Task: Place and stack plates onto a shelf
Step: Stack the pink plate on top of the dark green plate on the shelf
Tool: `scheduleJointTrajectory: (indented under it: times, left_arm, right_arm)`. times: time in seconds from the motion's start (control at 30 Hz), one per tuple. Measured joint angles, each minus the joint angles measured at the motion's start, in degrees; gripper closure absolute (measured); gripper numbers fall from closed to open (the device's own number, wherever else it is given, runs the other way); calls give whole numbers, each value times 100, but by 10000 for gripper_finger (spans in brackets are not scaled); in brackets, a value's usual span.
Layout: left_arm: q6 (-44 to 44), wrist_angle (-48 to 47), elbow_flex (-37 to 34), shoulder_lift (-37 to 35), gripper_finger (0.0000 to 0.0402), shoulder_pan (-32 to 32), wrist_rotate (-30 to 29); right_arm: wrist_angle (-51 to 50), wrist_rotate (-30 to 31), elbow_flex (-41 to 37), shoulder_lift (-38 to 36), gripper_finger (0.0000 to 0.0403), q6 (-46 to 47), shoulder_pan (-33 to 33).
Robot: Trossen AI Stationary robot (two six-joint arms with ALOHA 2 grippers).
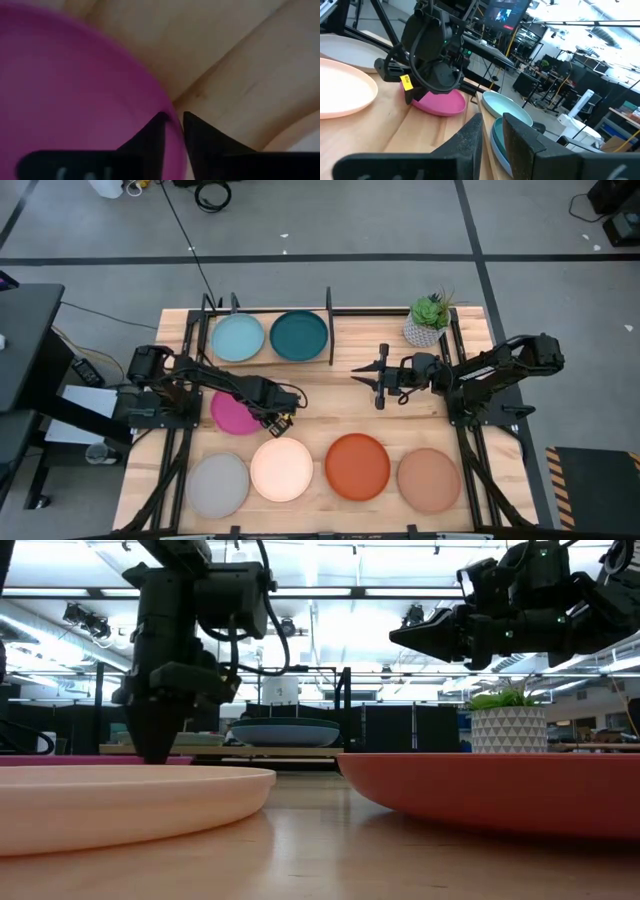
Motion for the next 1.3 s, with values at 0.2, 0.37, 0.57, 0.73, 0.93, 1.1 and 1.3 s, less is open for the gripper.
scheduleJointTrajectory:
  times: [0.2,0.37,0.57,0.73,0.93,1.1,1.3]
  left_arm:
    - [346,-494,520,-29,388,-2,136]
    - [662,-1006,1499,-29,383,-45,233]
    - [1183,-1205,2675,-29,380,-186,138]
    - [1628,-1485,3354,-29,379,-269,-566]
    - [2494,-1743,3486,-29,378,-127,-1469]
    - [3427,-1886,3484,-4,378,210,-1843]
    - [4895,-1978,3484,-4,378,706,-1917]
  right_arm:
    - [0,-71,0,0,321,10,0]
    - [-38,-74,0,0,321,91,0]
    - [-96,-74,0,-2,321,185,0]
    - [-100,-74,0,0,321,240,0]
    - [-107,-74,0,0,321,263,2]
    - [-107,-74,0,0,321,352,2]
    - [-122,-74,0,0,321,354,2]
